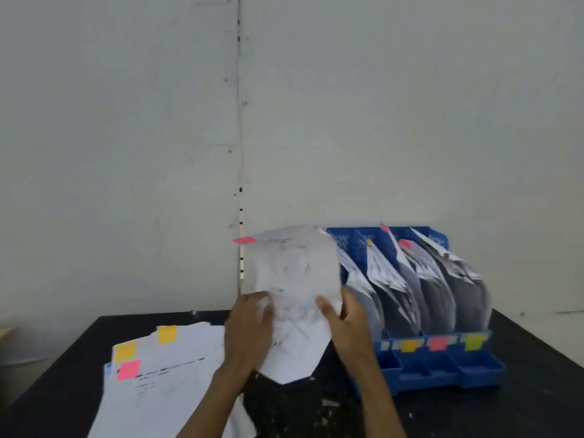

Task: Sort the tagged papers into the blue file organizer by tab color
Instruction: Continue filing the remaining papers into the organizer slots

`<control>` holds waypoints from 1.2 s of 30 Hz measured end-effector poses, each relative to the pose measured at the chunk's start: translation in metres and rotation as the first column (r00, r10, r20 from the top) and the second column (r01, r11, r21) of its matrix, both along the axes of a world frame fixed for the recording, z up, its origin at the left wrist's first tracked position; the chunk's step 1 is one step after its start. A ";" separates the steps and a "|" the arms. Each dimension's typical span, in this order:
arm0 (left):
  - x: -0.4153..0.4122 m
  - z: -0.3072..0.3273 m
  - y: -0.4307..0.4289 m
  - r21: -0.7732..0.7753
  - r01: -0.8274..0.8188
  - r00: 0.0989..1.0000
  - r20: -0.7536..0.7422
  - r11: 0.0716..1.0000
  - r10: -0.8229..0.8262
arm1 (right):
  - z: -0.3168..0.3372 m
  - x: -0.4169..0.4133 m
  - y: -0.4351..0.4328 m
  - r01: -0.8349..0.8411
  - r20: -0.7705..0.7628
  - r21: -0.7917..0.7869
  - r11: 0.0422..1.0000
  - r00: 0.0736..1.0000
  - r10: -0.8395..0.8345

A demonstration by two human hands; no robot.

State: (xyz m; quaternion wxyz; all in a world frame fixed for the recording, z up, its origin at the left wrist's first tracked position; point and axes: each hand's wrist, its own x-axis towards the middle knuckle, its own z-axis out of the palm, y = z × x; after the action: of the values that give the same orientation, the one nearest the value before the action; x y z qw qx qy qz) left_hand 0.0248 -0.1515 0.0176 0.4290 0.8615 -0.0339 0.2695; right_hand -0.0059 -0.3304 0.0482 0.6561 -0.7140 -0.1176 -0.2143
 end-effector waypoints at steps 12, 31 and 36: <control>0.048 0.082 -0.234 0.173 0.250 0.948 0.155 0.953 -0.277 | 0.065 -0.056 -0.231 0.618 0.265 0.193 0.762 0.715 -0.647; 0.142 0.120 -0.301 -0.657 0.467 0.626 -0.227 0.592 -0.746 | 0.045 -0.022 -0.234 0.801 0.504 0.079 0.594 0.482 -0.717; 0.144 0.117 -0.308 -0.546 0.448 0.674 -0.314 0.708 -0.669 | 0.013 0.031 -0.215 0.804 0.467 0.022 0.594 0.517 -0.717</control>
State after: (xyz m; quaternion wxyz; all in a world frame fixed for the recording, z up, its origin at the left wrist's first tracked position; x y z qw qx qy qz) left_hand 0.1689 -0.4590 0.1344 0.6618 0.7300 -0.1334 -0.1067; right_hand 0.0249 -0.5452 0.0608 0.3770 -0.6874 0.0468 -0.6191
